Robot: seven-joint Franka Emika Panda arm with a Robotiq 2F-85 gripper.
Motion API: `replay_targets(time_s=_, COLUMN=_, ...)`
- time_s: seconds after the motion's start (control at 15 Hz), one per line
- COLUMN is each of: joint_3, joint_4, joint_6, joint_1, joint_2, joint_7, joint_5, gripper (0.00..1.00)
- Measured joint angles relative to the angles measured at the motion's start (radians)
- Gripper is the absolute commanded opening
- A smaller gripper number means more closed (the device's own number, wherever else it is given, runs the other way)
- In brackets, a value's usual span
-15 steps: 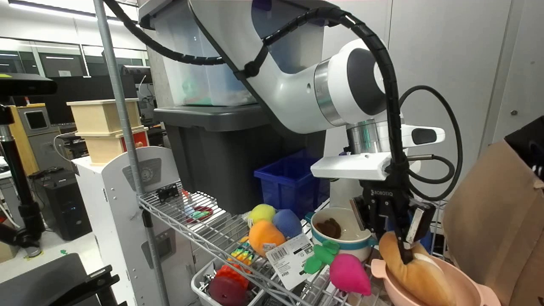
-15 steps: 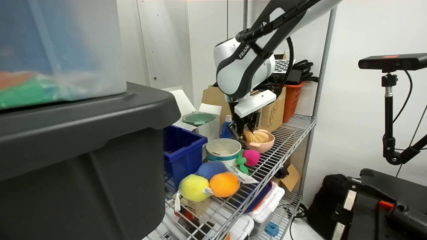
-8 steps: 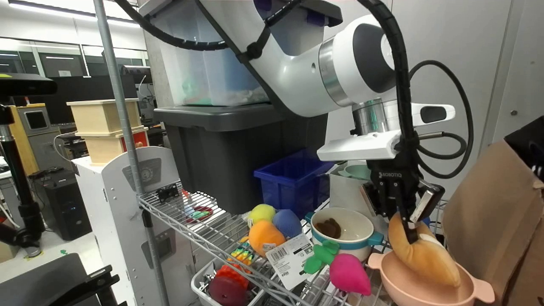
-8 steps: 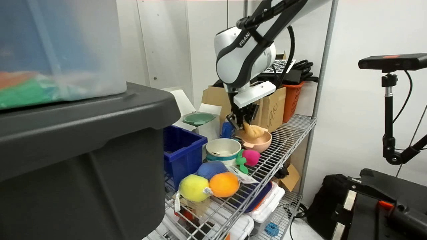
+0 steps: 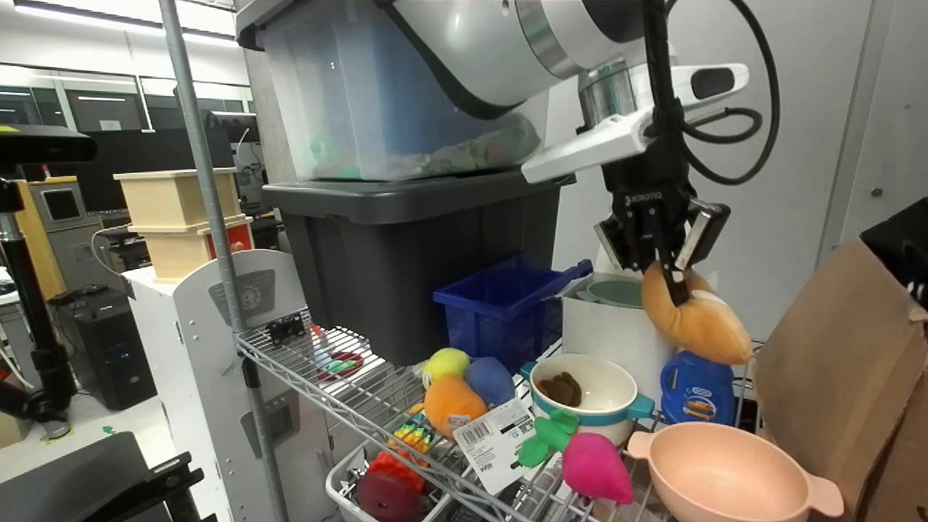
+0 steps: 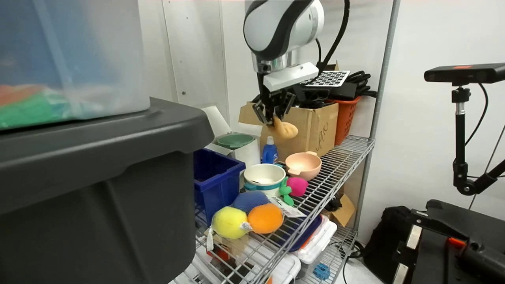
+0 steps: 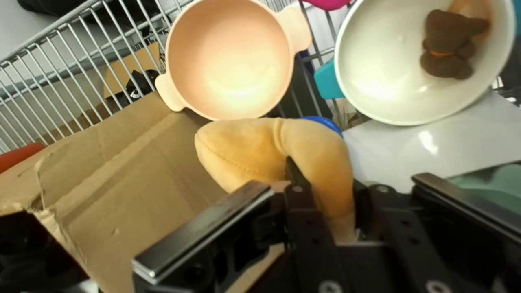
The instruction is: Put the brown doll in the blue storage box
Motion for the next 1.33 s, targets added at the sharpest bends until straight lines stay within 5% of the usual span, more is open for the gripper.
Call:
replay_targets(time_s=0.47, joint_3=0.057, joint_4=-0.114, joint_6=-0.007, joint_1=0.054, joint_2=-0.185, joint_7=0.0, joint_5=0.023, gripper=0.03)
replay_targets(time_s=1.33, joint_3=0.16, joint_4=-0.349, joint_6=-0.007, joint_1=0.139, joint_2=-0.296, joint_7=0.07, joint_5=0.076, gripper=0.03)
